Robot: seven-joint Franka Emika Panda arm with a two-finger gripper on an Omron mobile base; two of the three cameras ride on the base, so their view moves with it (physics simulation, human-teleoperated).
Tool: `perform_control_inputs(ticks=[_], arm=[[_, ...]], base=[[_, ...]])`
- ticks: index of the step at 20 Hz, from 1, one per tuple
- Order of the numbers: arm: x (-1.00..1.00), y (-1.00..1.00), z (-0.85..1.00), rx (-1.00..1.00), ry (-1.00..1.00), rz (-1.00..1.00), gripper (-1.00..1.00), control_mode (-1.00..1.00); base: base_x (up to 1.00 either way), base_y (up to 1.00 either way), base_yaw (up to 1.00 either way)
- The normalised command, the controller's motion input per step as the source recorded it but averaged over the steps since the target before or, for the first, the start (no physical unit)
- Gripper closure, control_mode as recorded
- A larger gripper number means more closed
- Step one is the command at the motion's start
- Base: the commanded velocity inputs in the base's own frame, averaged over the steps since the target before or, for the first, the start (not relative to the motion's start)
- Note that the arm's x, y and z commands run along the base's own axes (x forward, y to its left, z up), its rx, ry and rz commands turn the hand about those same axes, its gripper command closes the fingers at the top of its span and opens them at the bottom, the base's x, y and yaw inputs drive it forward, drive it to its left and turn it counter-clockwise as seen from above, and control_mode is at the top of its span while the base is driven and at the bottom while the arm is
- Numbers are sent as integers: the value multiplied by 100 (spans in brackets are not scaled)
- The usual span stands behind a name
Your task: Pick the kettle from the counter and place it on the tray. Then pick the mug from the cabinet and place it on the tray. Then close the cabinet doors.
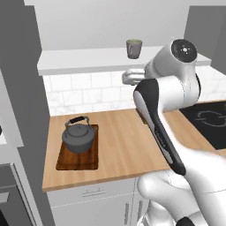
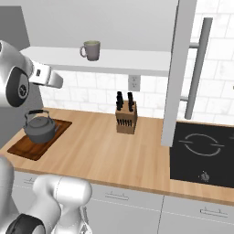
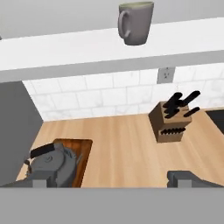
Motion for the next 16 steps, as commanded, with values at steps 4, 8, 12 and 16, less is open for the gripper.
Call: perform_control_inputs(ticks=[4,8,12,16], arm=[[42,-5,4,-6,-6,-9,-100,-100],[40,-5,-4,-9,0,-12,-100,-100],[51,0,-3,-8,0,-16,-100,-100],[61,0,0,-5,0,-21,-100,-100]], base=[[0,0,0],[0,0,0],[0,0,0],[0,0,0]])
